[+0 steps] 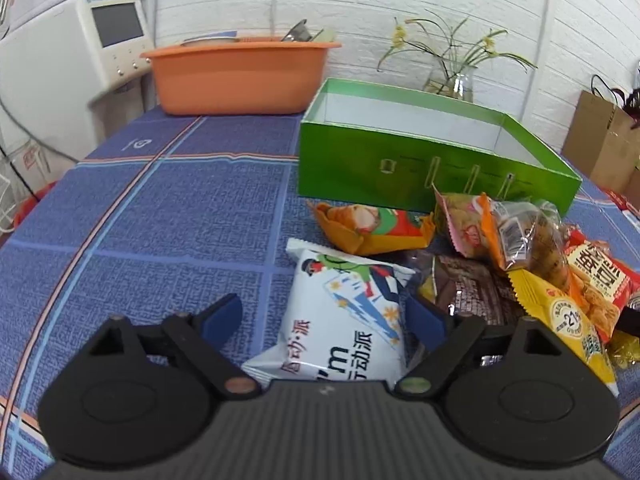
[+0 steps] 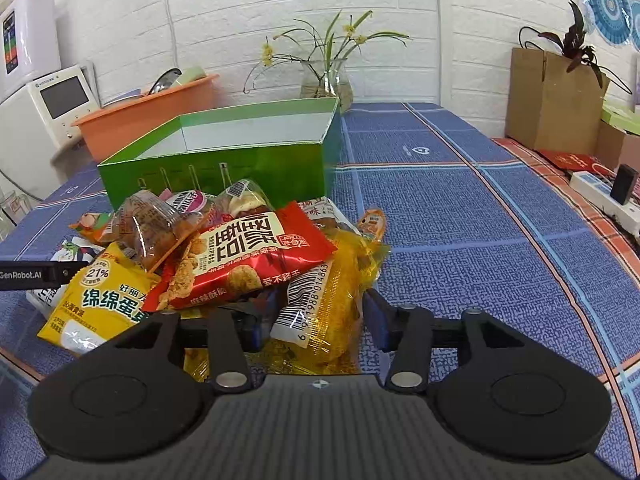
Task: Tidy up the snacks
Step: 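Grasp the white 'I'm' bag with left tool while right tool grasps yellow bread bag, then carry both bags into the green box and open both tools to release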
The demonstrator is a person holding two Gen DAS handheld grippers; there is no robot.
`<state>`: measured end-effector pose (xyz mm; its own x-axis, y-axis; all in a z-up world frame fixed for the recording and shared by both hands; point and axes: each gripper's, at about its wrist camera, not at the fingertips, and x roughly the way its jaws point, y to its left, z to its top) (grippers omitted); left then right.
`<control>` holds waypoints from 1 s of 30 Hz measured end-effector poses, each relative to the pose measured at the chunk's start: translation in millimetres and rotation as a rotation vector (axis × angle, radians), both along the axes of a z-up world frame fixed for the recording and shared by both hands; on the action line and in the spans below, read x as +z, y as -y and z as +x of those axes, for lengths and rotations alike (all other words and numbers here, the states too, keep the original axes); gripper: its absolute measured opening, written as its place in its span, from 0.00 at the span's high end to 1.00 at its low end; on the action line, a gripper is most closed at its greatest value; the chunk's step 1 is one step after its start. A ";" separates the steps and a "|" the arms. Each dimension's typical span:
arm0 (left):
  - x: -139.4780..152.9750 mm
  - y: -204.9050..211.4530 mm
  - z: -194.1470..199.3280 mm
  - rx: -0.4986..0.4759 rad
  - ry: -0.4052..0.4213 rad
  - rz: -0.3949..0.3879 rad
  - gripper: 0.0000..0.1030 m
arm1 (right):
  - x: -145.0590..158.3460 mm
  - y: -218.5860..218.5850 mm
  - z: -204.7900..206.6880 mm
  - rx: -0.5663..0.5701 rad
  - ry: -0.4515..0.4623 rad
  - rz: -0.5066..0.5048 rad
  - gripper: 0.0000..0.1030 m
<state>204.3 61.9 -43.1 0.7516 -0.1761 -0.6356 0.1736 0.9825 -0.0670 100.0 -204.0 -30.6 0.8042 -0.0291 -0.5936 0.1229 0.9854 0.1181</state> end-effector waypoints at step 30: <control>42.1 -28.8 -93.6 0.092 0.086 -0.104 0.42 | 24.2 12.6 -66.1 0.026 0.086 0.115 0.31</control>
<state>110.7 90.7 -1.0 0.8186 -0.1657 -0.5500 0.0928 0.9831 -0.1580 33.9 -216.6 -6.5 0.8518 0.0569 -0.5207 0.0820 0.9673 0.2398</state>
